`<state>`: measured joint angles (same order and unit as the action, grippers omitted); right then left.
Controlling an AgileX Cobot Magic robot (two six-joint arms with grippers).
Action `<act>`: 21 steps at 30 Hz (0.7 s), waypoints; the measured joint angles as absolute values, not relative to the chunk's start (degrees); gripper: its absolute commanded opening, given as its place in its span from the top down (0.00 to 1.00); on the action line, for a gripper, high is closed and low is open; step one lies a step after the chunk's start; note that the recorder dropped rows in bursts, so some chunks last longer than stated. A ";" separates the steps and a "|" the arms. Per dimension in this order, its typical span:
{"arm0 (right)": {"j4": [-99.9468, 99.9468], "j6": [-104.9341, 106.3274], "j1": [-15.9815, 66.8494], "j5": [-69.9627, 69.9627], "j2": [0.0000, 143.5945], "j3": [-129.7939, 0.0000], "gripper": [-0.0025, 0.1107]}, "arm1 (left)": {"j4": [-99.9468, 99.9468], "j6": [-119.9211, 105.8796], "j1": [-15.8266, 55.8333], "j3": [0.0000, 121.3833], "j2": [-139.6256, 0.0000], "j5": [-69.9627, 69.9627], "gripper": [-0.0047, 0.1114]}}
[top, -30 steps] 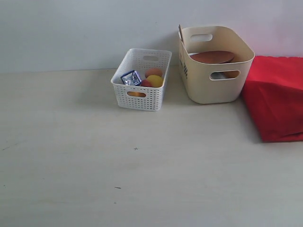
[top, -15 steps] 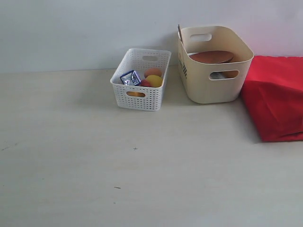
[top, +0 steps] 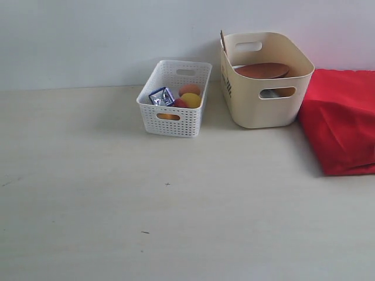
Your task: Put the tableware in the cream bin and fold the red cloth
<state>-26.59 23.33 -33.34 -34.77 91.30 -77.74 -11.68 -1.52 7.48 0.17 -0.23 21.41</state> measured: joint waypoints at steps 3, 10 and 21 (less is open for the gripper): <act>-29.94 25.70 -33.34 -32.42 85.74 -71.19 0.98 | -11.71 -1.52 8.63 0.17 -0.23 21.41 0.96; -33.39 31.01 -28.32 -29.45 71.38 -61.02 0.98 | -11.81 -1.52 10.37 0.17 -0.23 21.41 0.96; -33.29 32.36 -21.56 -34.97 54.56 -55.13 0.98 | -11.81 -1.52 10.57 0.17 -0.23 21.41 0.96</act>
